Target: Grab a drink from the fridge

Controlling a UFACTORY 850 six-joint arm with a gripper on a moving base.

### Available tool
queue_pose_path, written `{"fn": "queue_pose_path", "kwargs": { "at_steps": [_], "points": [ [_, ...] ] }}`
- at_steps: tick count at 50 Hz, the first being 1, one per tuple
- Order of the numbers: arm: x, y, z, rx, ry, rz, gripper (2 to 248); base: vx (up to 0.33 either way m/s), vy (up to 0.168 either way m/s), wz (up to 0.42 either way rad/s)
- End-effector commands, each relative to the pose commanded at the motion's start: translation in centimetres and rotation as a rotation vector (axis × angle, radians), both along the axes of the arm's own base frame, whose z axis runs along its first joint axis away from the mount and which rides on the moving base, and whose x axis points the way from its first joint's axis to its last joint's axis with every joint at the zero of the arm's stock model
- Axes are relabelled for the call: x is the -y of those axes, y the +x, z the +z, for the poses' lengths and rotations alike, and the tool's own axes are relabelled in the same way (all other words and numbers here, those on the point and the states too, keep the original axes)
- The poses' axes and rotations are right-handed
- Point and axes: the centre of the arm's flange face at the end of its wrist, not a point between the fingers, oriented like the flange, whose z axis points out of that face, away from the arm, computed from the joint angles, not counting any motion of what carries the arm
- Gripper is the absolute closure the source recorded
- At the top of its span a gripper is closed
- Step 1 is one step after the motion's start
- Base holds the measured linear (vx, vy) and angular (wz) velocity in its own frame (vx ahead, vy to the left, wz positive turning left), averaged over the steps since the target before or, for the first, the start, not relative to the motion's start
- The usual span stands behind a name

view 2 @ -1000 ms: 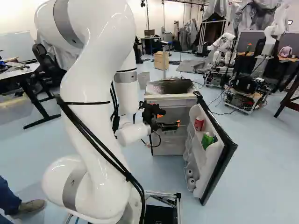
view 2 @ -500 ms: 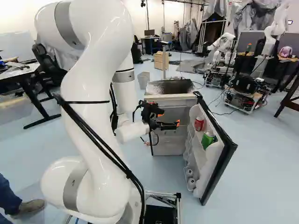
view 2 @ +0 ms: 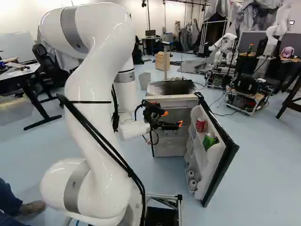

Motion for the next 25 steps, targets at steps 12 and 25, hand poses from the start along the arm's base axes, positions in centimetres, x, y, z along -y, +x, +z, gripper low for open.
{"fn": "queue_pose_path", "kwargs": {
  "at_steps": [12,25],
  "points": [
    [0.2,0.9,-0.1,0.014,-0.006,-0.067,3,0.000,0.000,0.000],
    [0.5,1.8,-0.3,0.029,-0.012,-0.143,3,0.000,0.000,0.000]
  ]
}}
